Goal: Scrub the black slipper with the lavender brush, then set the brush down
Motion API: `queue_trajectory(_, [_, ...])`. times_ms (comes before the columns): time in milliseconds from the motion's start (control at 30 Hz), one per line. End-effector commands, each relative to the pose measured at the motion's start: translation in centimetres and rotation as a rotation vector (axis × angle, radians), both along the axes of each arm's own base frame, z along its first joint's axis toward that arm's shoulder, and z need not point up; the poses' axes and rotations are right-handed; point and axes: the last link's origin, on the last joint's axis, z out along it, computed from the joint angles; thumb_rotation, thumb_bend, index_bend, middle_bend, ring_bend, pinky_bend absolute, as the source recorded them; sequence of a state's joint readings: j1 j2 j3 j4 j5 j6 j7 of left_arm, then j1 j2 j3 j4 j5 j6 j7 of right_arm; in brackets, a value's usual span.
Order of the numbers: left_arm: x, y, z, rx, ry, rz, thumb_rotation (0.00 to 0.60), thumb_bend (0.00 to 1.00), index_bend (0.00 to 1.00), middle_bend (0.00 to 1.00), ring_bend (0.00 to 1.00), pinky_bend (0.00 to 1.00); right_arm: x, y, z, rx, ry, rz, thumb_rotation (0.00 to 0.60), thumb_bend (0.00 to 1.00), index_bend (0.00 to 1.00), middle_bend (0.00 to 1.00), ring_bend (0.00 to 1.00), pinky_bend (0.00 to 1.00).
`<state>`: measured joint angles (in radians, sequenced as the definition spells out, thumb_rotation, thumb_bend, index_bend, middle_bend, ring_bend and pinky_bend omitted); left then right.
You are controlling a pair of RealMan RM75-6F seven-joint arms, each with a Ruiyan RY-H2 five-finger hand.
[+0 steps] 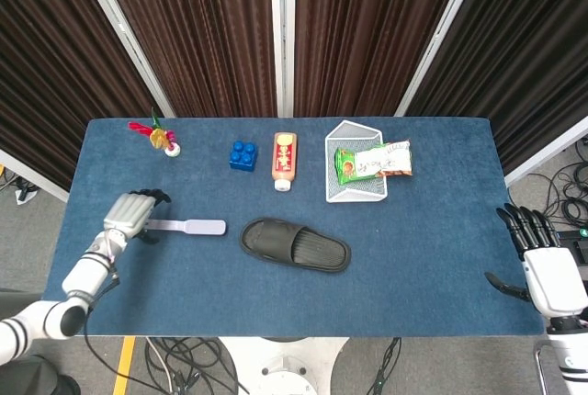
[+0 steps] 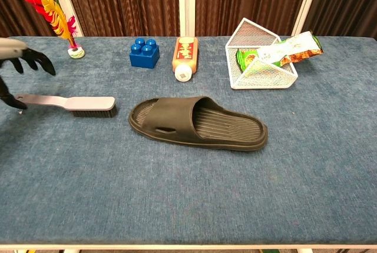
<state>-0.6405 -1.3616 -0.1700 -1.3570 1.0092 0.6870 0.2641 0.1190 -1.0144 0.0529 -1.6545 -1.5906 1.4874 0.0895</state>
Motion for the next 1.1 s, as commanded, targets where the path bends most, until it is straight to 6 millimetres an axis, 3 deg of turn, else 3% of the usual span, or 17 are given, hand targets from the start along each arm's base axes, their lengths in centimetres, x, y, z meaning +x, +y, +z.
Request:
queue_trajectory(33, [0.4, 1.2, -2.0, -0.027, 0.026, 0.018, 0.6, 0.18, 0.37, 0.38, 0.29, 0.34, -0.1, 0.0, -0.1, 0.004, -0.003, -0.006, 0.6, 0.05, 0.0, 0.04, 0.0, 0.03])
queue_trajectory(233, [0.3, 1.4, -3.4, -0.032, 0.058, 0.036, 0.6, 0.24, 0.43, 0.46, 0.37, 0.42, -0.4, 0.1, -0.3, 0.009, -0.007, -0.015, 0.6, 0.05, 0.0, 0.04, 0.0, 0.03])
queue_trajectory(567, [0.3, 0.9, -4.0, -0.028, 0.054, 0.054, 0.6, 0.26, 0.56, 0.57, 0.48, 0.5, -0.7, 0.2, -0.5, 0.015, -0.011, -0.032, 0.6, 0.05, 0.0, 0.04, 0.0, 0.03])
queue_trajectory(900, [0.2, 0.2, -4.8, -0.047, 0.029, 0.067, 0.6, 0.3, 0.61, 0.64, 0.55, 0.55, -0.8, 0.3, -0.6, 0.015, -0.013, -0.042, 0.6, 0.05, 0.0, 0.04, 0.0, 0.03])
queue_trajectory(1100, [0.6, 0.2, -5.2, -0.05, 0.015, 0.059, 0.6, 0.32, 0.66, 0.73, 0.62, 0.61, -0.9, 0.4, -0.7, 0.018, -0.016, -0.047, 0.6, 0.05, 0.0, 0.05, 0.0, 0.03])
